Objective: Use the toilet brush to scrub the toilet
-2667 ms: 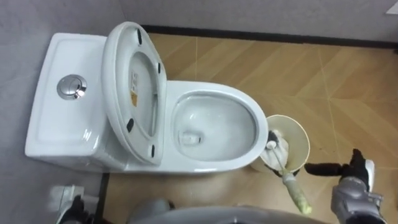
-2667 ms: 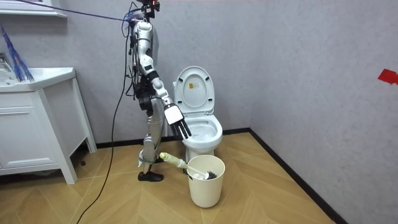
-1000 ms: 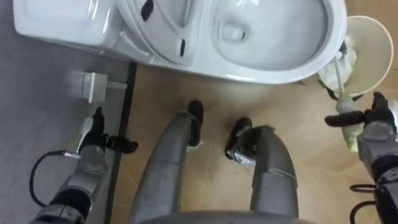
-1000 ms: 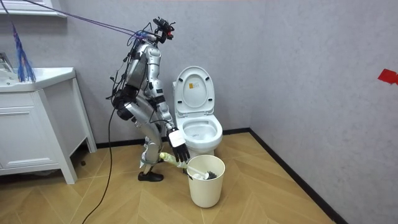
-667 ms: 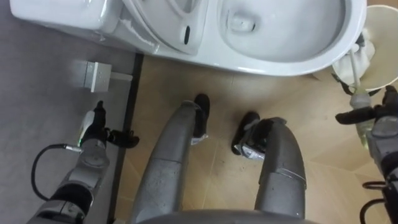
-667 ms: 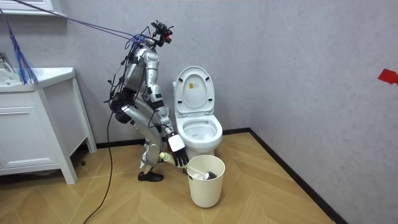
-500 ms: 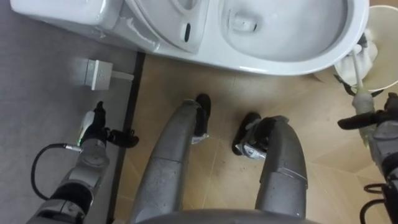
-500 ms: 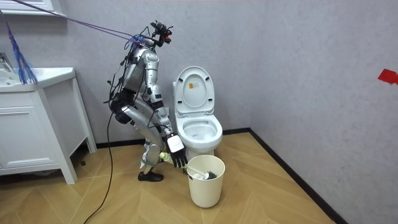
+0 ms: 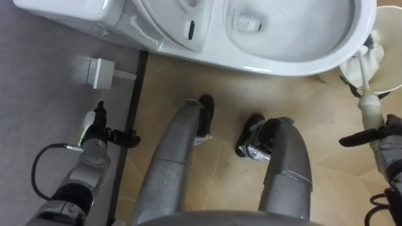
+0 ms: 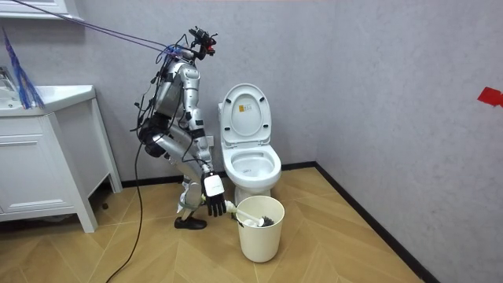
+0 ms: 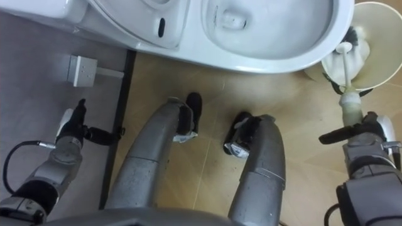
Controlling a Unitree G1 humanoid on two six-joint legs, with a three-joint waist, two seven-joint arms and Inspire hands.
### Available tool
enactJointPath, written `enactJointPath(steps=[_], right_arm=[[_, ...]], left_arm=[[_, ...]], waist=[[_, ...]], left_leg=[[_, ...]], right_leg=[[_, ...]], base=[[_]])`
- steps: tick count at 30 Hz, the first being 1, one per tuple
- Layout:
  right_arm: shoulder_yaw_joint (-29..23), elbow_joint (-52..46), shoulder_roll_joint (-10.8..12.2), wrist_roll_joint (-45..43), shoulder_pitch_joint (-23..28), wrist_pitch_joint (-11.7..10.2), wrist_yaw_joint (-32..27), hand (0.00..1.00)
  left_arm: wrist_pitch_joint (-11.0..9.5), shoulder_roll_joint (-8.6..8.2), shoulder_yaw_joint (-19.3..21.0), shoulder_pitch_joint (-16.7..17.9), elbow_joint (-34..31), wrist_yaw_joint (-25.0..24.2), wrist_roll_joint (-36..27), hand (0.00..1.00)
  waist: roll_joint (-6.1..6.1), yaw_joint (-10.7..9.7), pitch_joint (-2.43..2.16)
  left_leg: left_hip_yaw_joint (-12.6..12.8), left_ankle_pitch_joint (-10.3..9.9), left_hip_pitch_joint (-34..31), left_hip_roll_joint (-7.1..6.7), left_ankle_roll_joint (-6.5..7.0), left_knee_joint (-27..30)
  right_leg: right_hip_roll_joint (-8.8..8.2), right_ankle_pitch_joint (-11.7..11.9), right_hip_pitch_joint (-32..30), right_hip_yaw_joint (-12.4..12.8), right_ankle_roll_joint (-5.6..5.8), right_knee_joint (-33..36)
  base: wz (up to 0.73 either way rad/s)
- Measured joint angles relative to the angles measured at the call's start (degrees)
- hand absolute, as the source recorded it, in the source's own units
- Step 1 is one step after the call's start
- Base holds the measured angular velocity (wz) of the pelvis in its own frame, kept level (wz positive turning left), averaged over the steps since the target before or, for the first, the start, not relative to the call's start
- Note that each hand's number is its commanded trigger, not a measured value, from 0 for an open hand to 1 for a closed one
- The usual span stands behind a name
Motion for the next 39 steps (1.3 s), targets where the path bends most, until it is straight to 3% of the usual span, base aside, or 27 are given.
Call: enactJointPath(steps=[7,20,26,31,33,34,39], right_arm=[[1.72,1.4,-0.07,0.37,-0.07,0.25,0.85,1.0],[1.6,1.28,-0.01,3.53,0.55,1.39,-0.52,1.0],[1.65,1.12,-0.01,3.88,0.56,1.33,-4.25,1.0],[1.63,1.14,-0.01,5.3,0.62,1.38,-5.09,1.0],[1.64,1.14,-0.01,5.92,0.67,1.38,-5.23,0.15],[1.64,1.14,-0.01,5.93,0.67,1.38,-5.23,0.0],[1.66,1.13,-0.01,8.03,0.67,1.35,-5.28,0.0]], left_arm=[[0.89,0.08,-0.01,0.09,-0.03,-0.55,0.01,0.0],[2.1,0.93,-0.01,3.45,-2.77,-0.72,-0.2,0.0],[2.46,1.1,-0.06,4.43,-6.09,-0.24,-2.09,0.0],[2.59,1.64,-0.05,4.65,-6.88,0.01,-2.3,0.0],[2.59,1.65,-0.05,4.66,-6.93,0.01,-2.31,0.0],[2.59,1.65,-0.05,4.66,-6.93,0.01,-2.32,0.0],[2.54,1.66,-0.06,4.71,-6.9,-0.03,-3.39,0.0]], waist=[[0.17,0.49,-0.11],[0.18,1.16,-0.17],[0.74,1.09,-0.6],[0.84,1.22,-0.66],[0.9,1.28,-0.7],[0.91,1.29,-0.7],[0.95,1.5,-0.73]], left_leg=[[-0.35,-0.02,0.03,-0.06,-0.01,0.72],[0.07,-0.05,0.04,0.43,-0.01,0.91],[0.25,-0.05,0.09,0.62,-0.02,0.91],[0.31,-0.05,0.14,0.91,-0.07,0.92],[0.29,-0.05,0.14,0.95,-0.1,0.92],[0.29,-0.05,0.14,0.96,-0.11,0.92],[0.3,-0.07,0.12,0.87,-0.13,0.93]], right_leg=[[-0.19,-0.05,0.52,-0.56,-0.09,0.42],[0.74,0.1,0.31,0.19,0.14,0.36],[0.76,0.21,0.31,0.19,-0.02,0.33],[0.98,0.28,0.28,0.18,-0.13,0.24],[1.03,0.28,0.25,0.19,-0.15,0.22],[1.04,0.28,0.25,0.2,-0.15,0.22],[1.0,0.28,0.28,0.16,-0.16,0.24]], base=[[0.0],[-0.01],[-0.01],[-0.01],[0.0],[0.0],[0.0]])
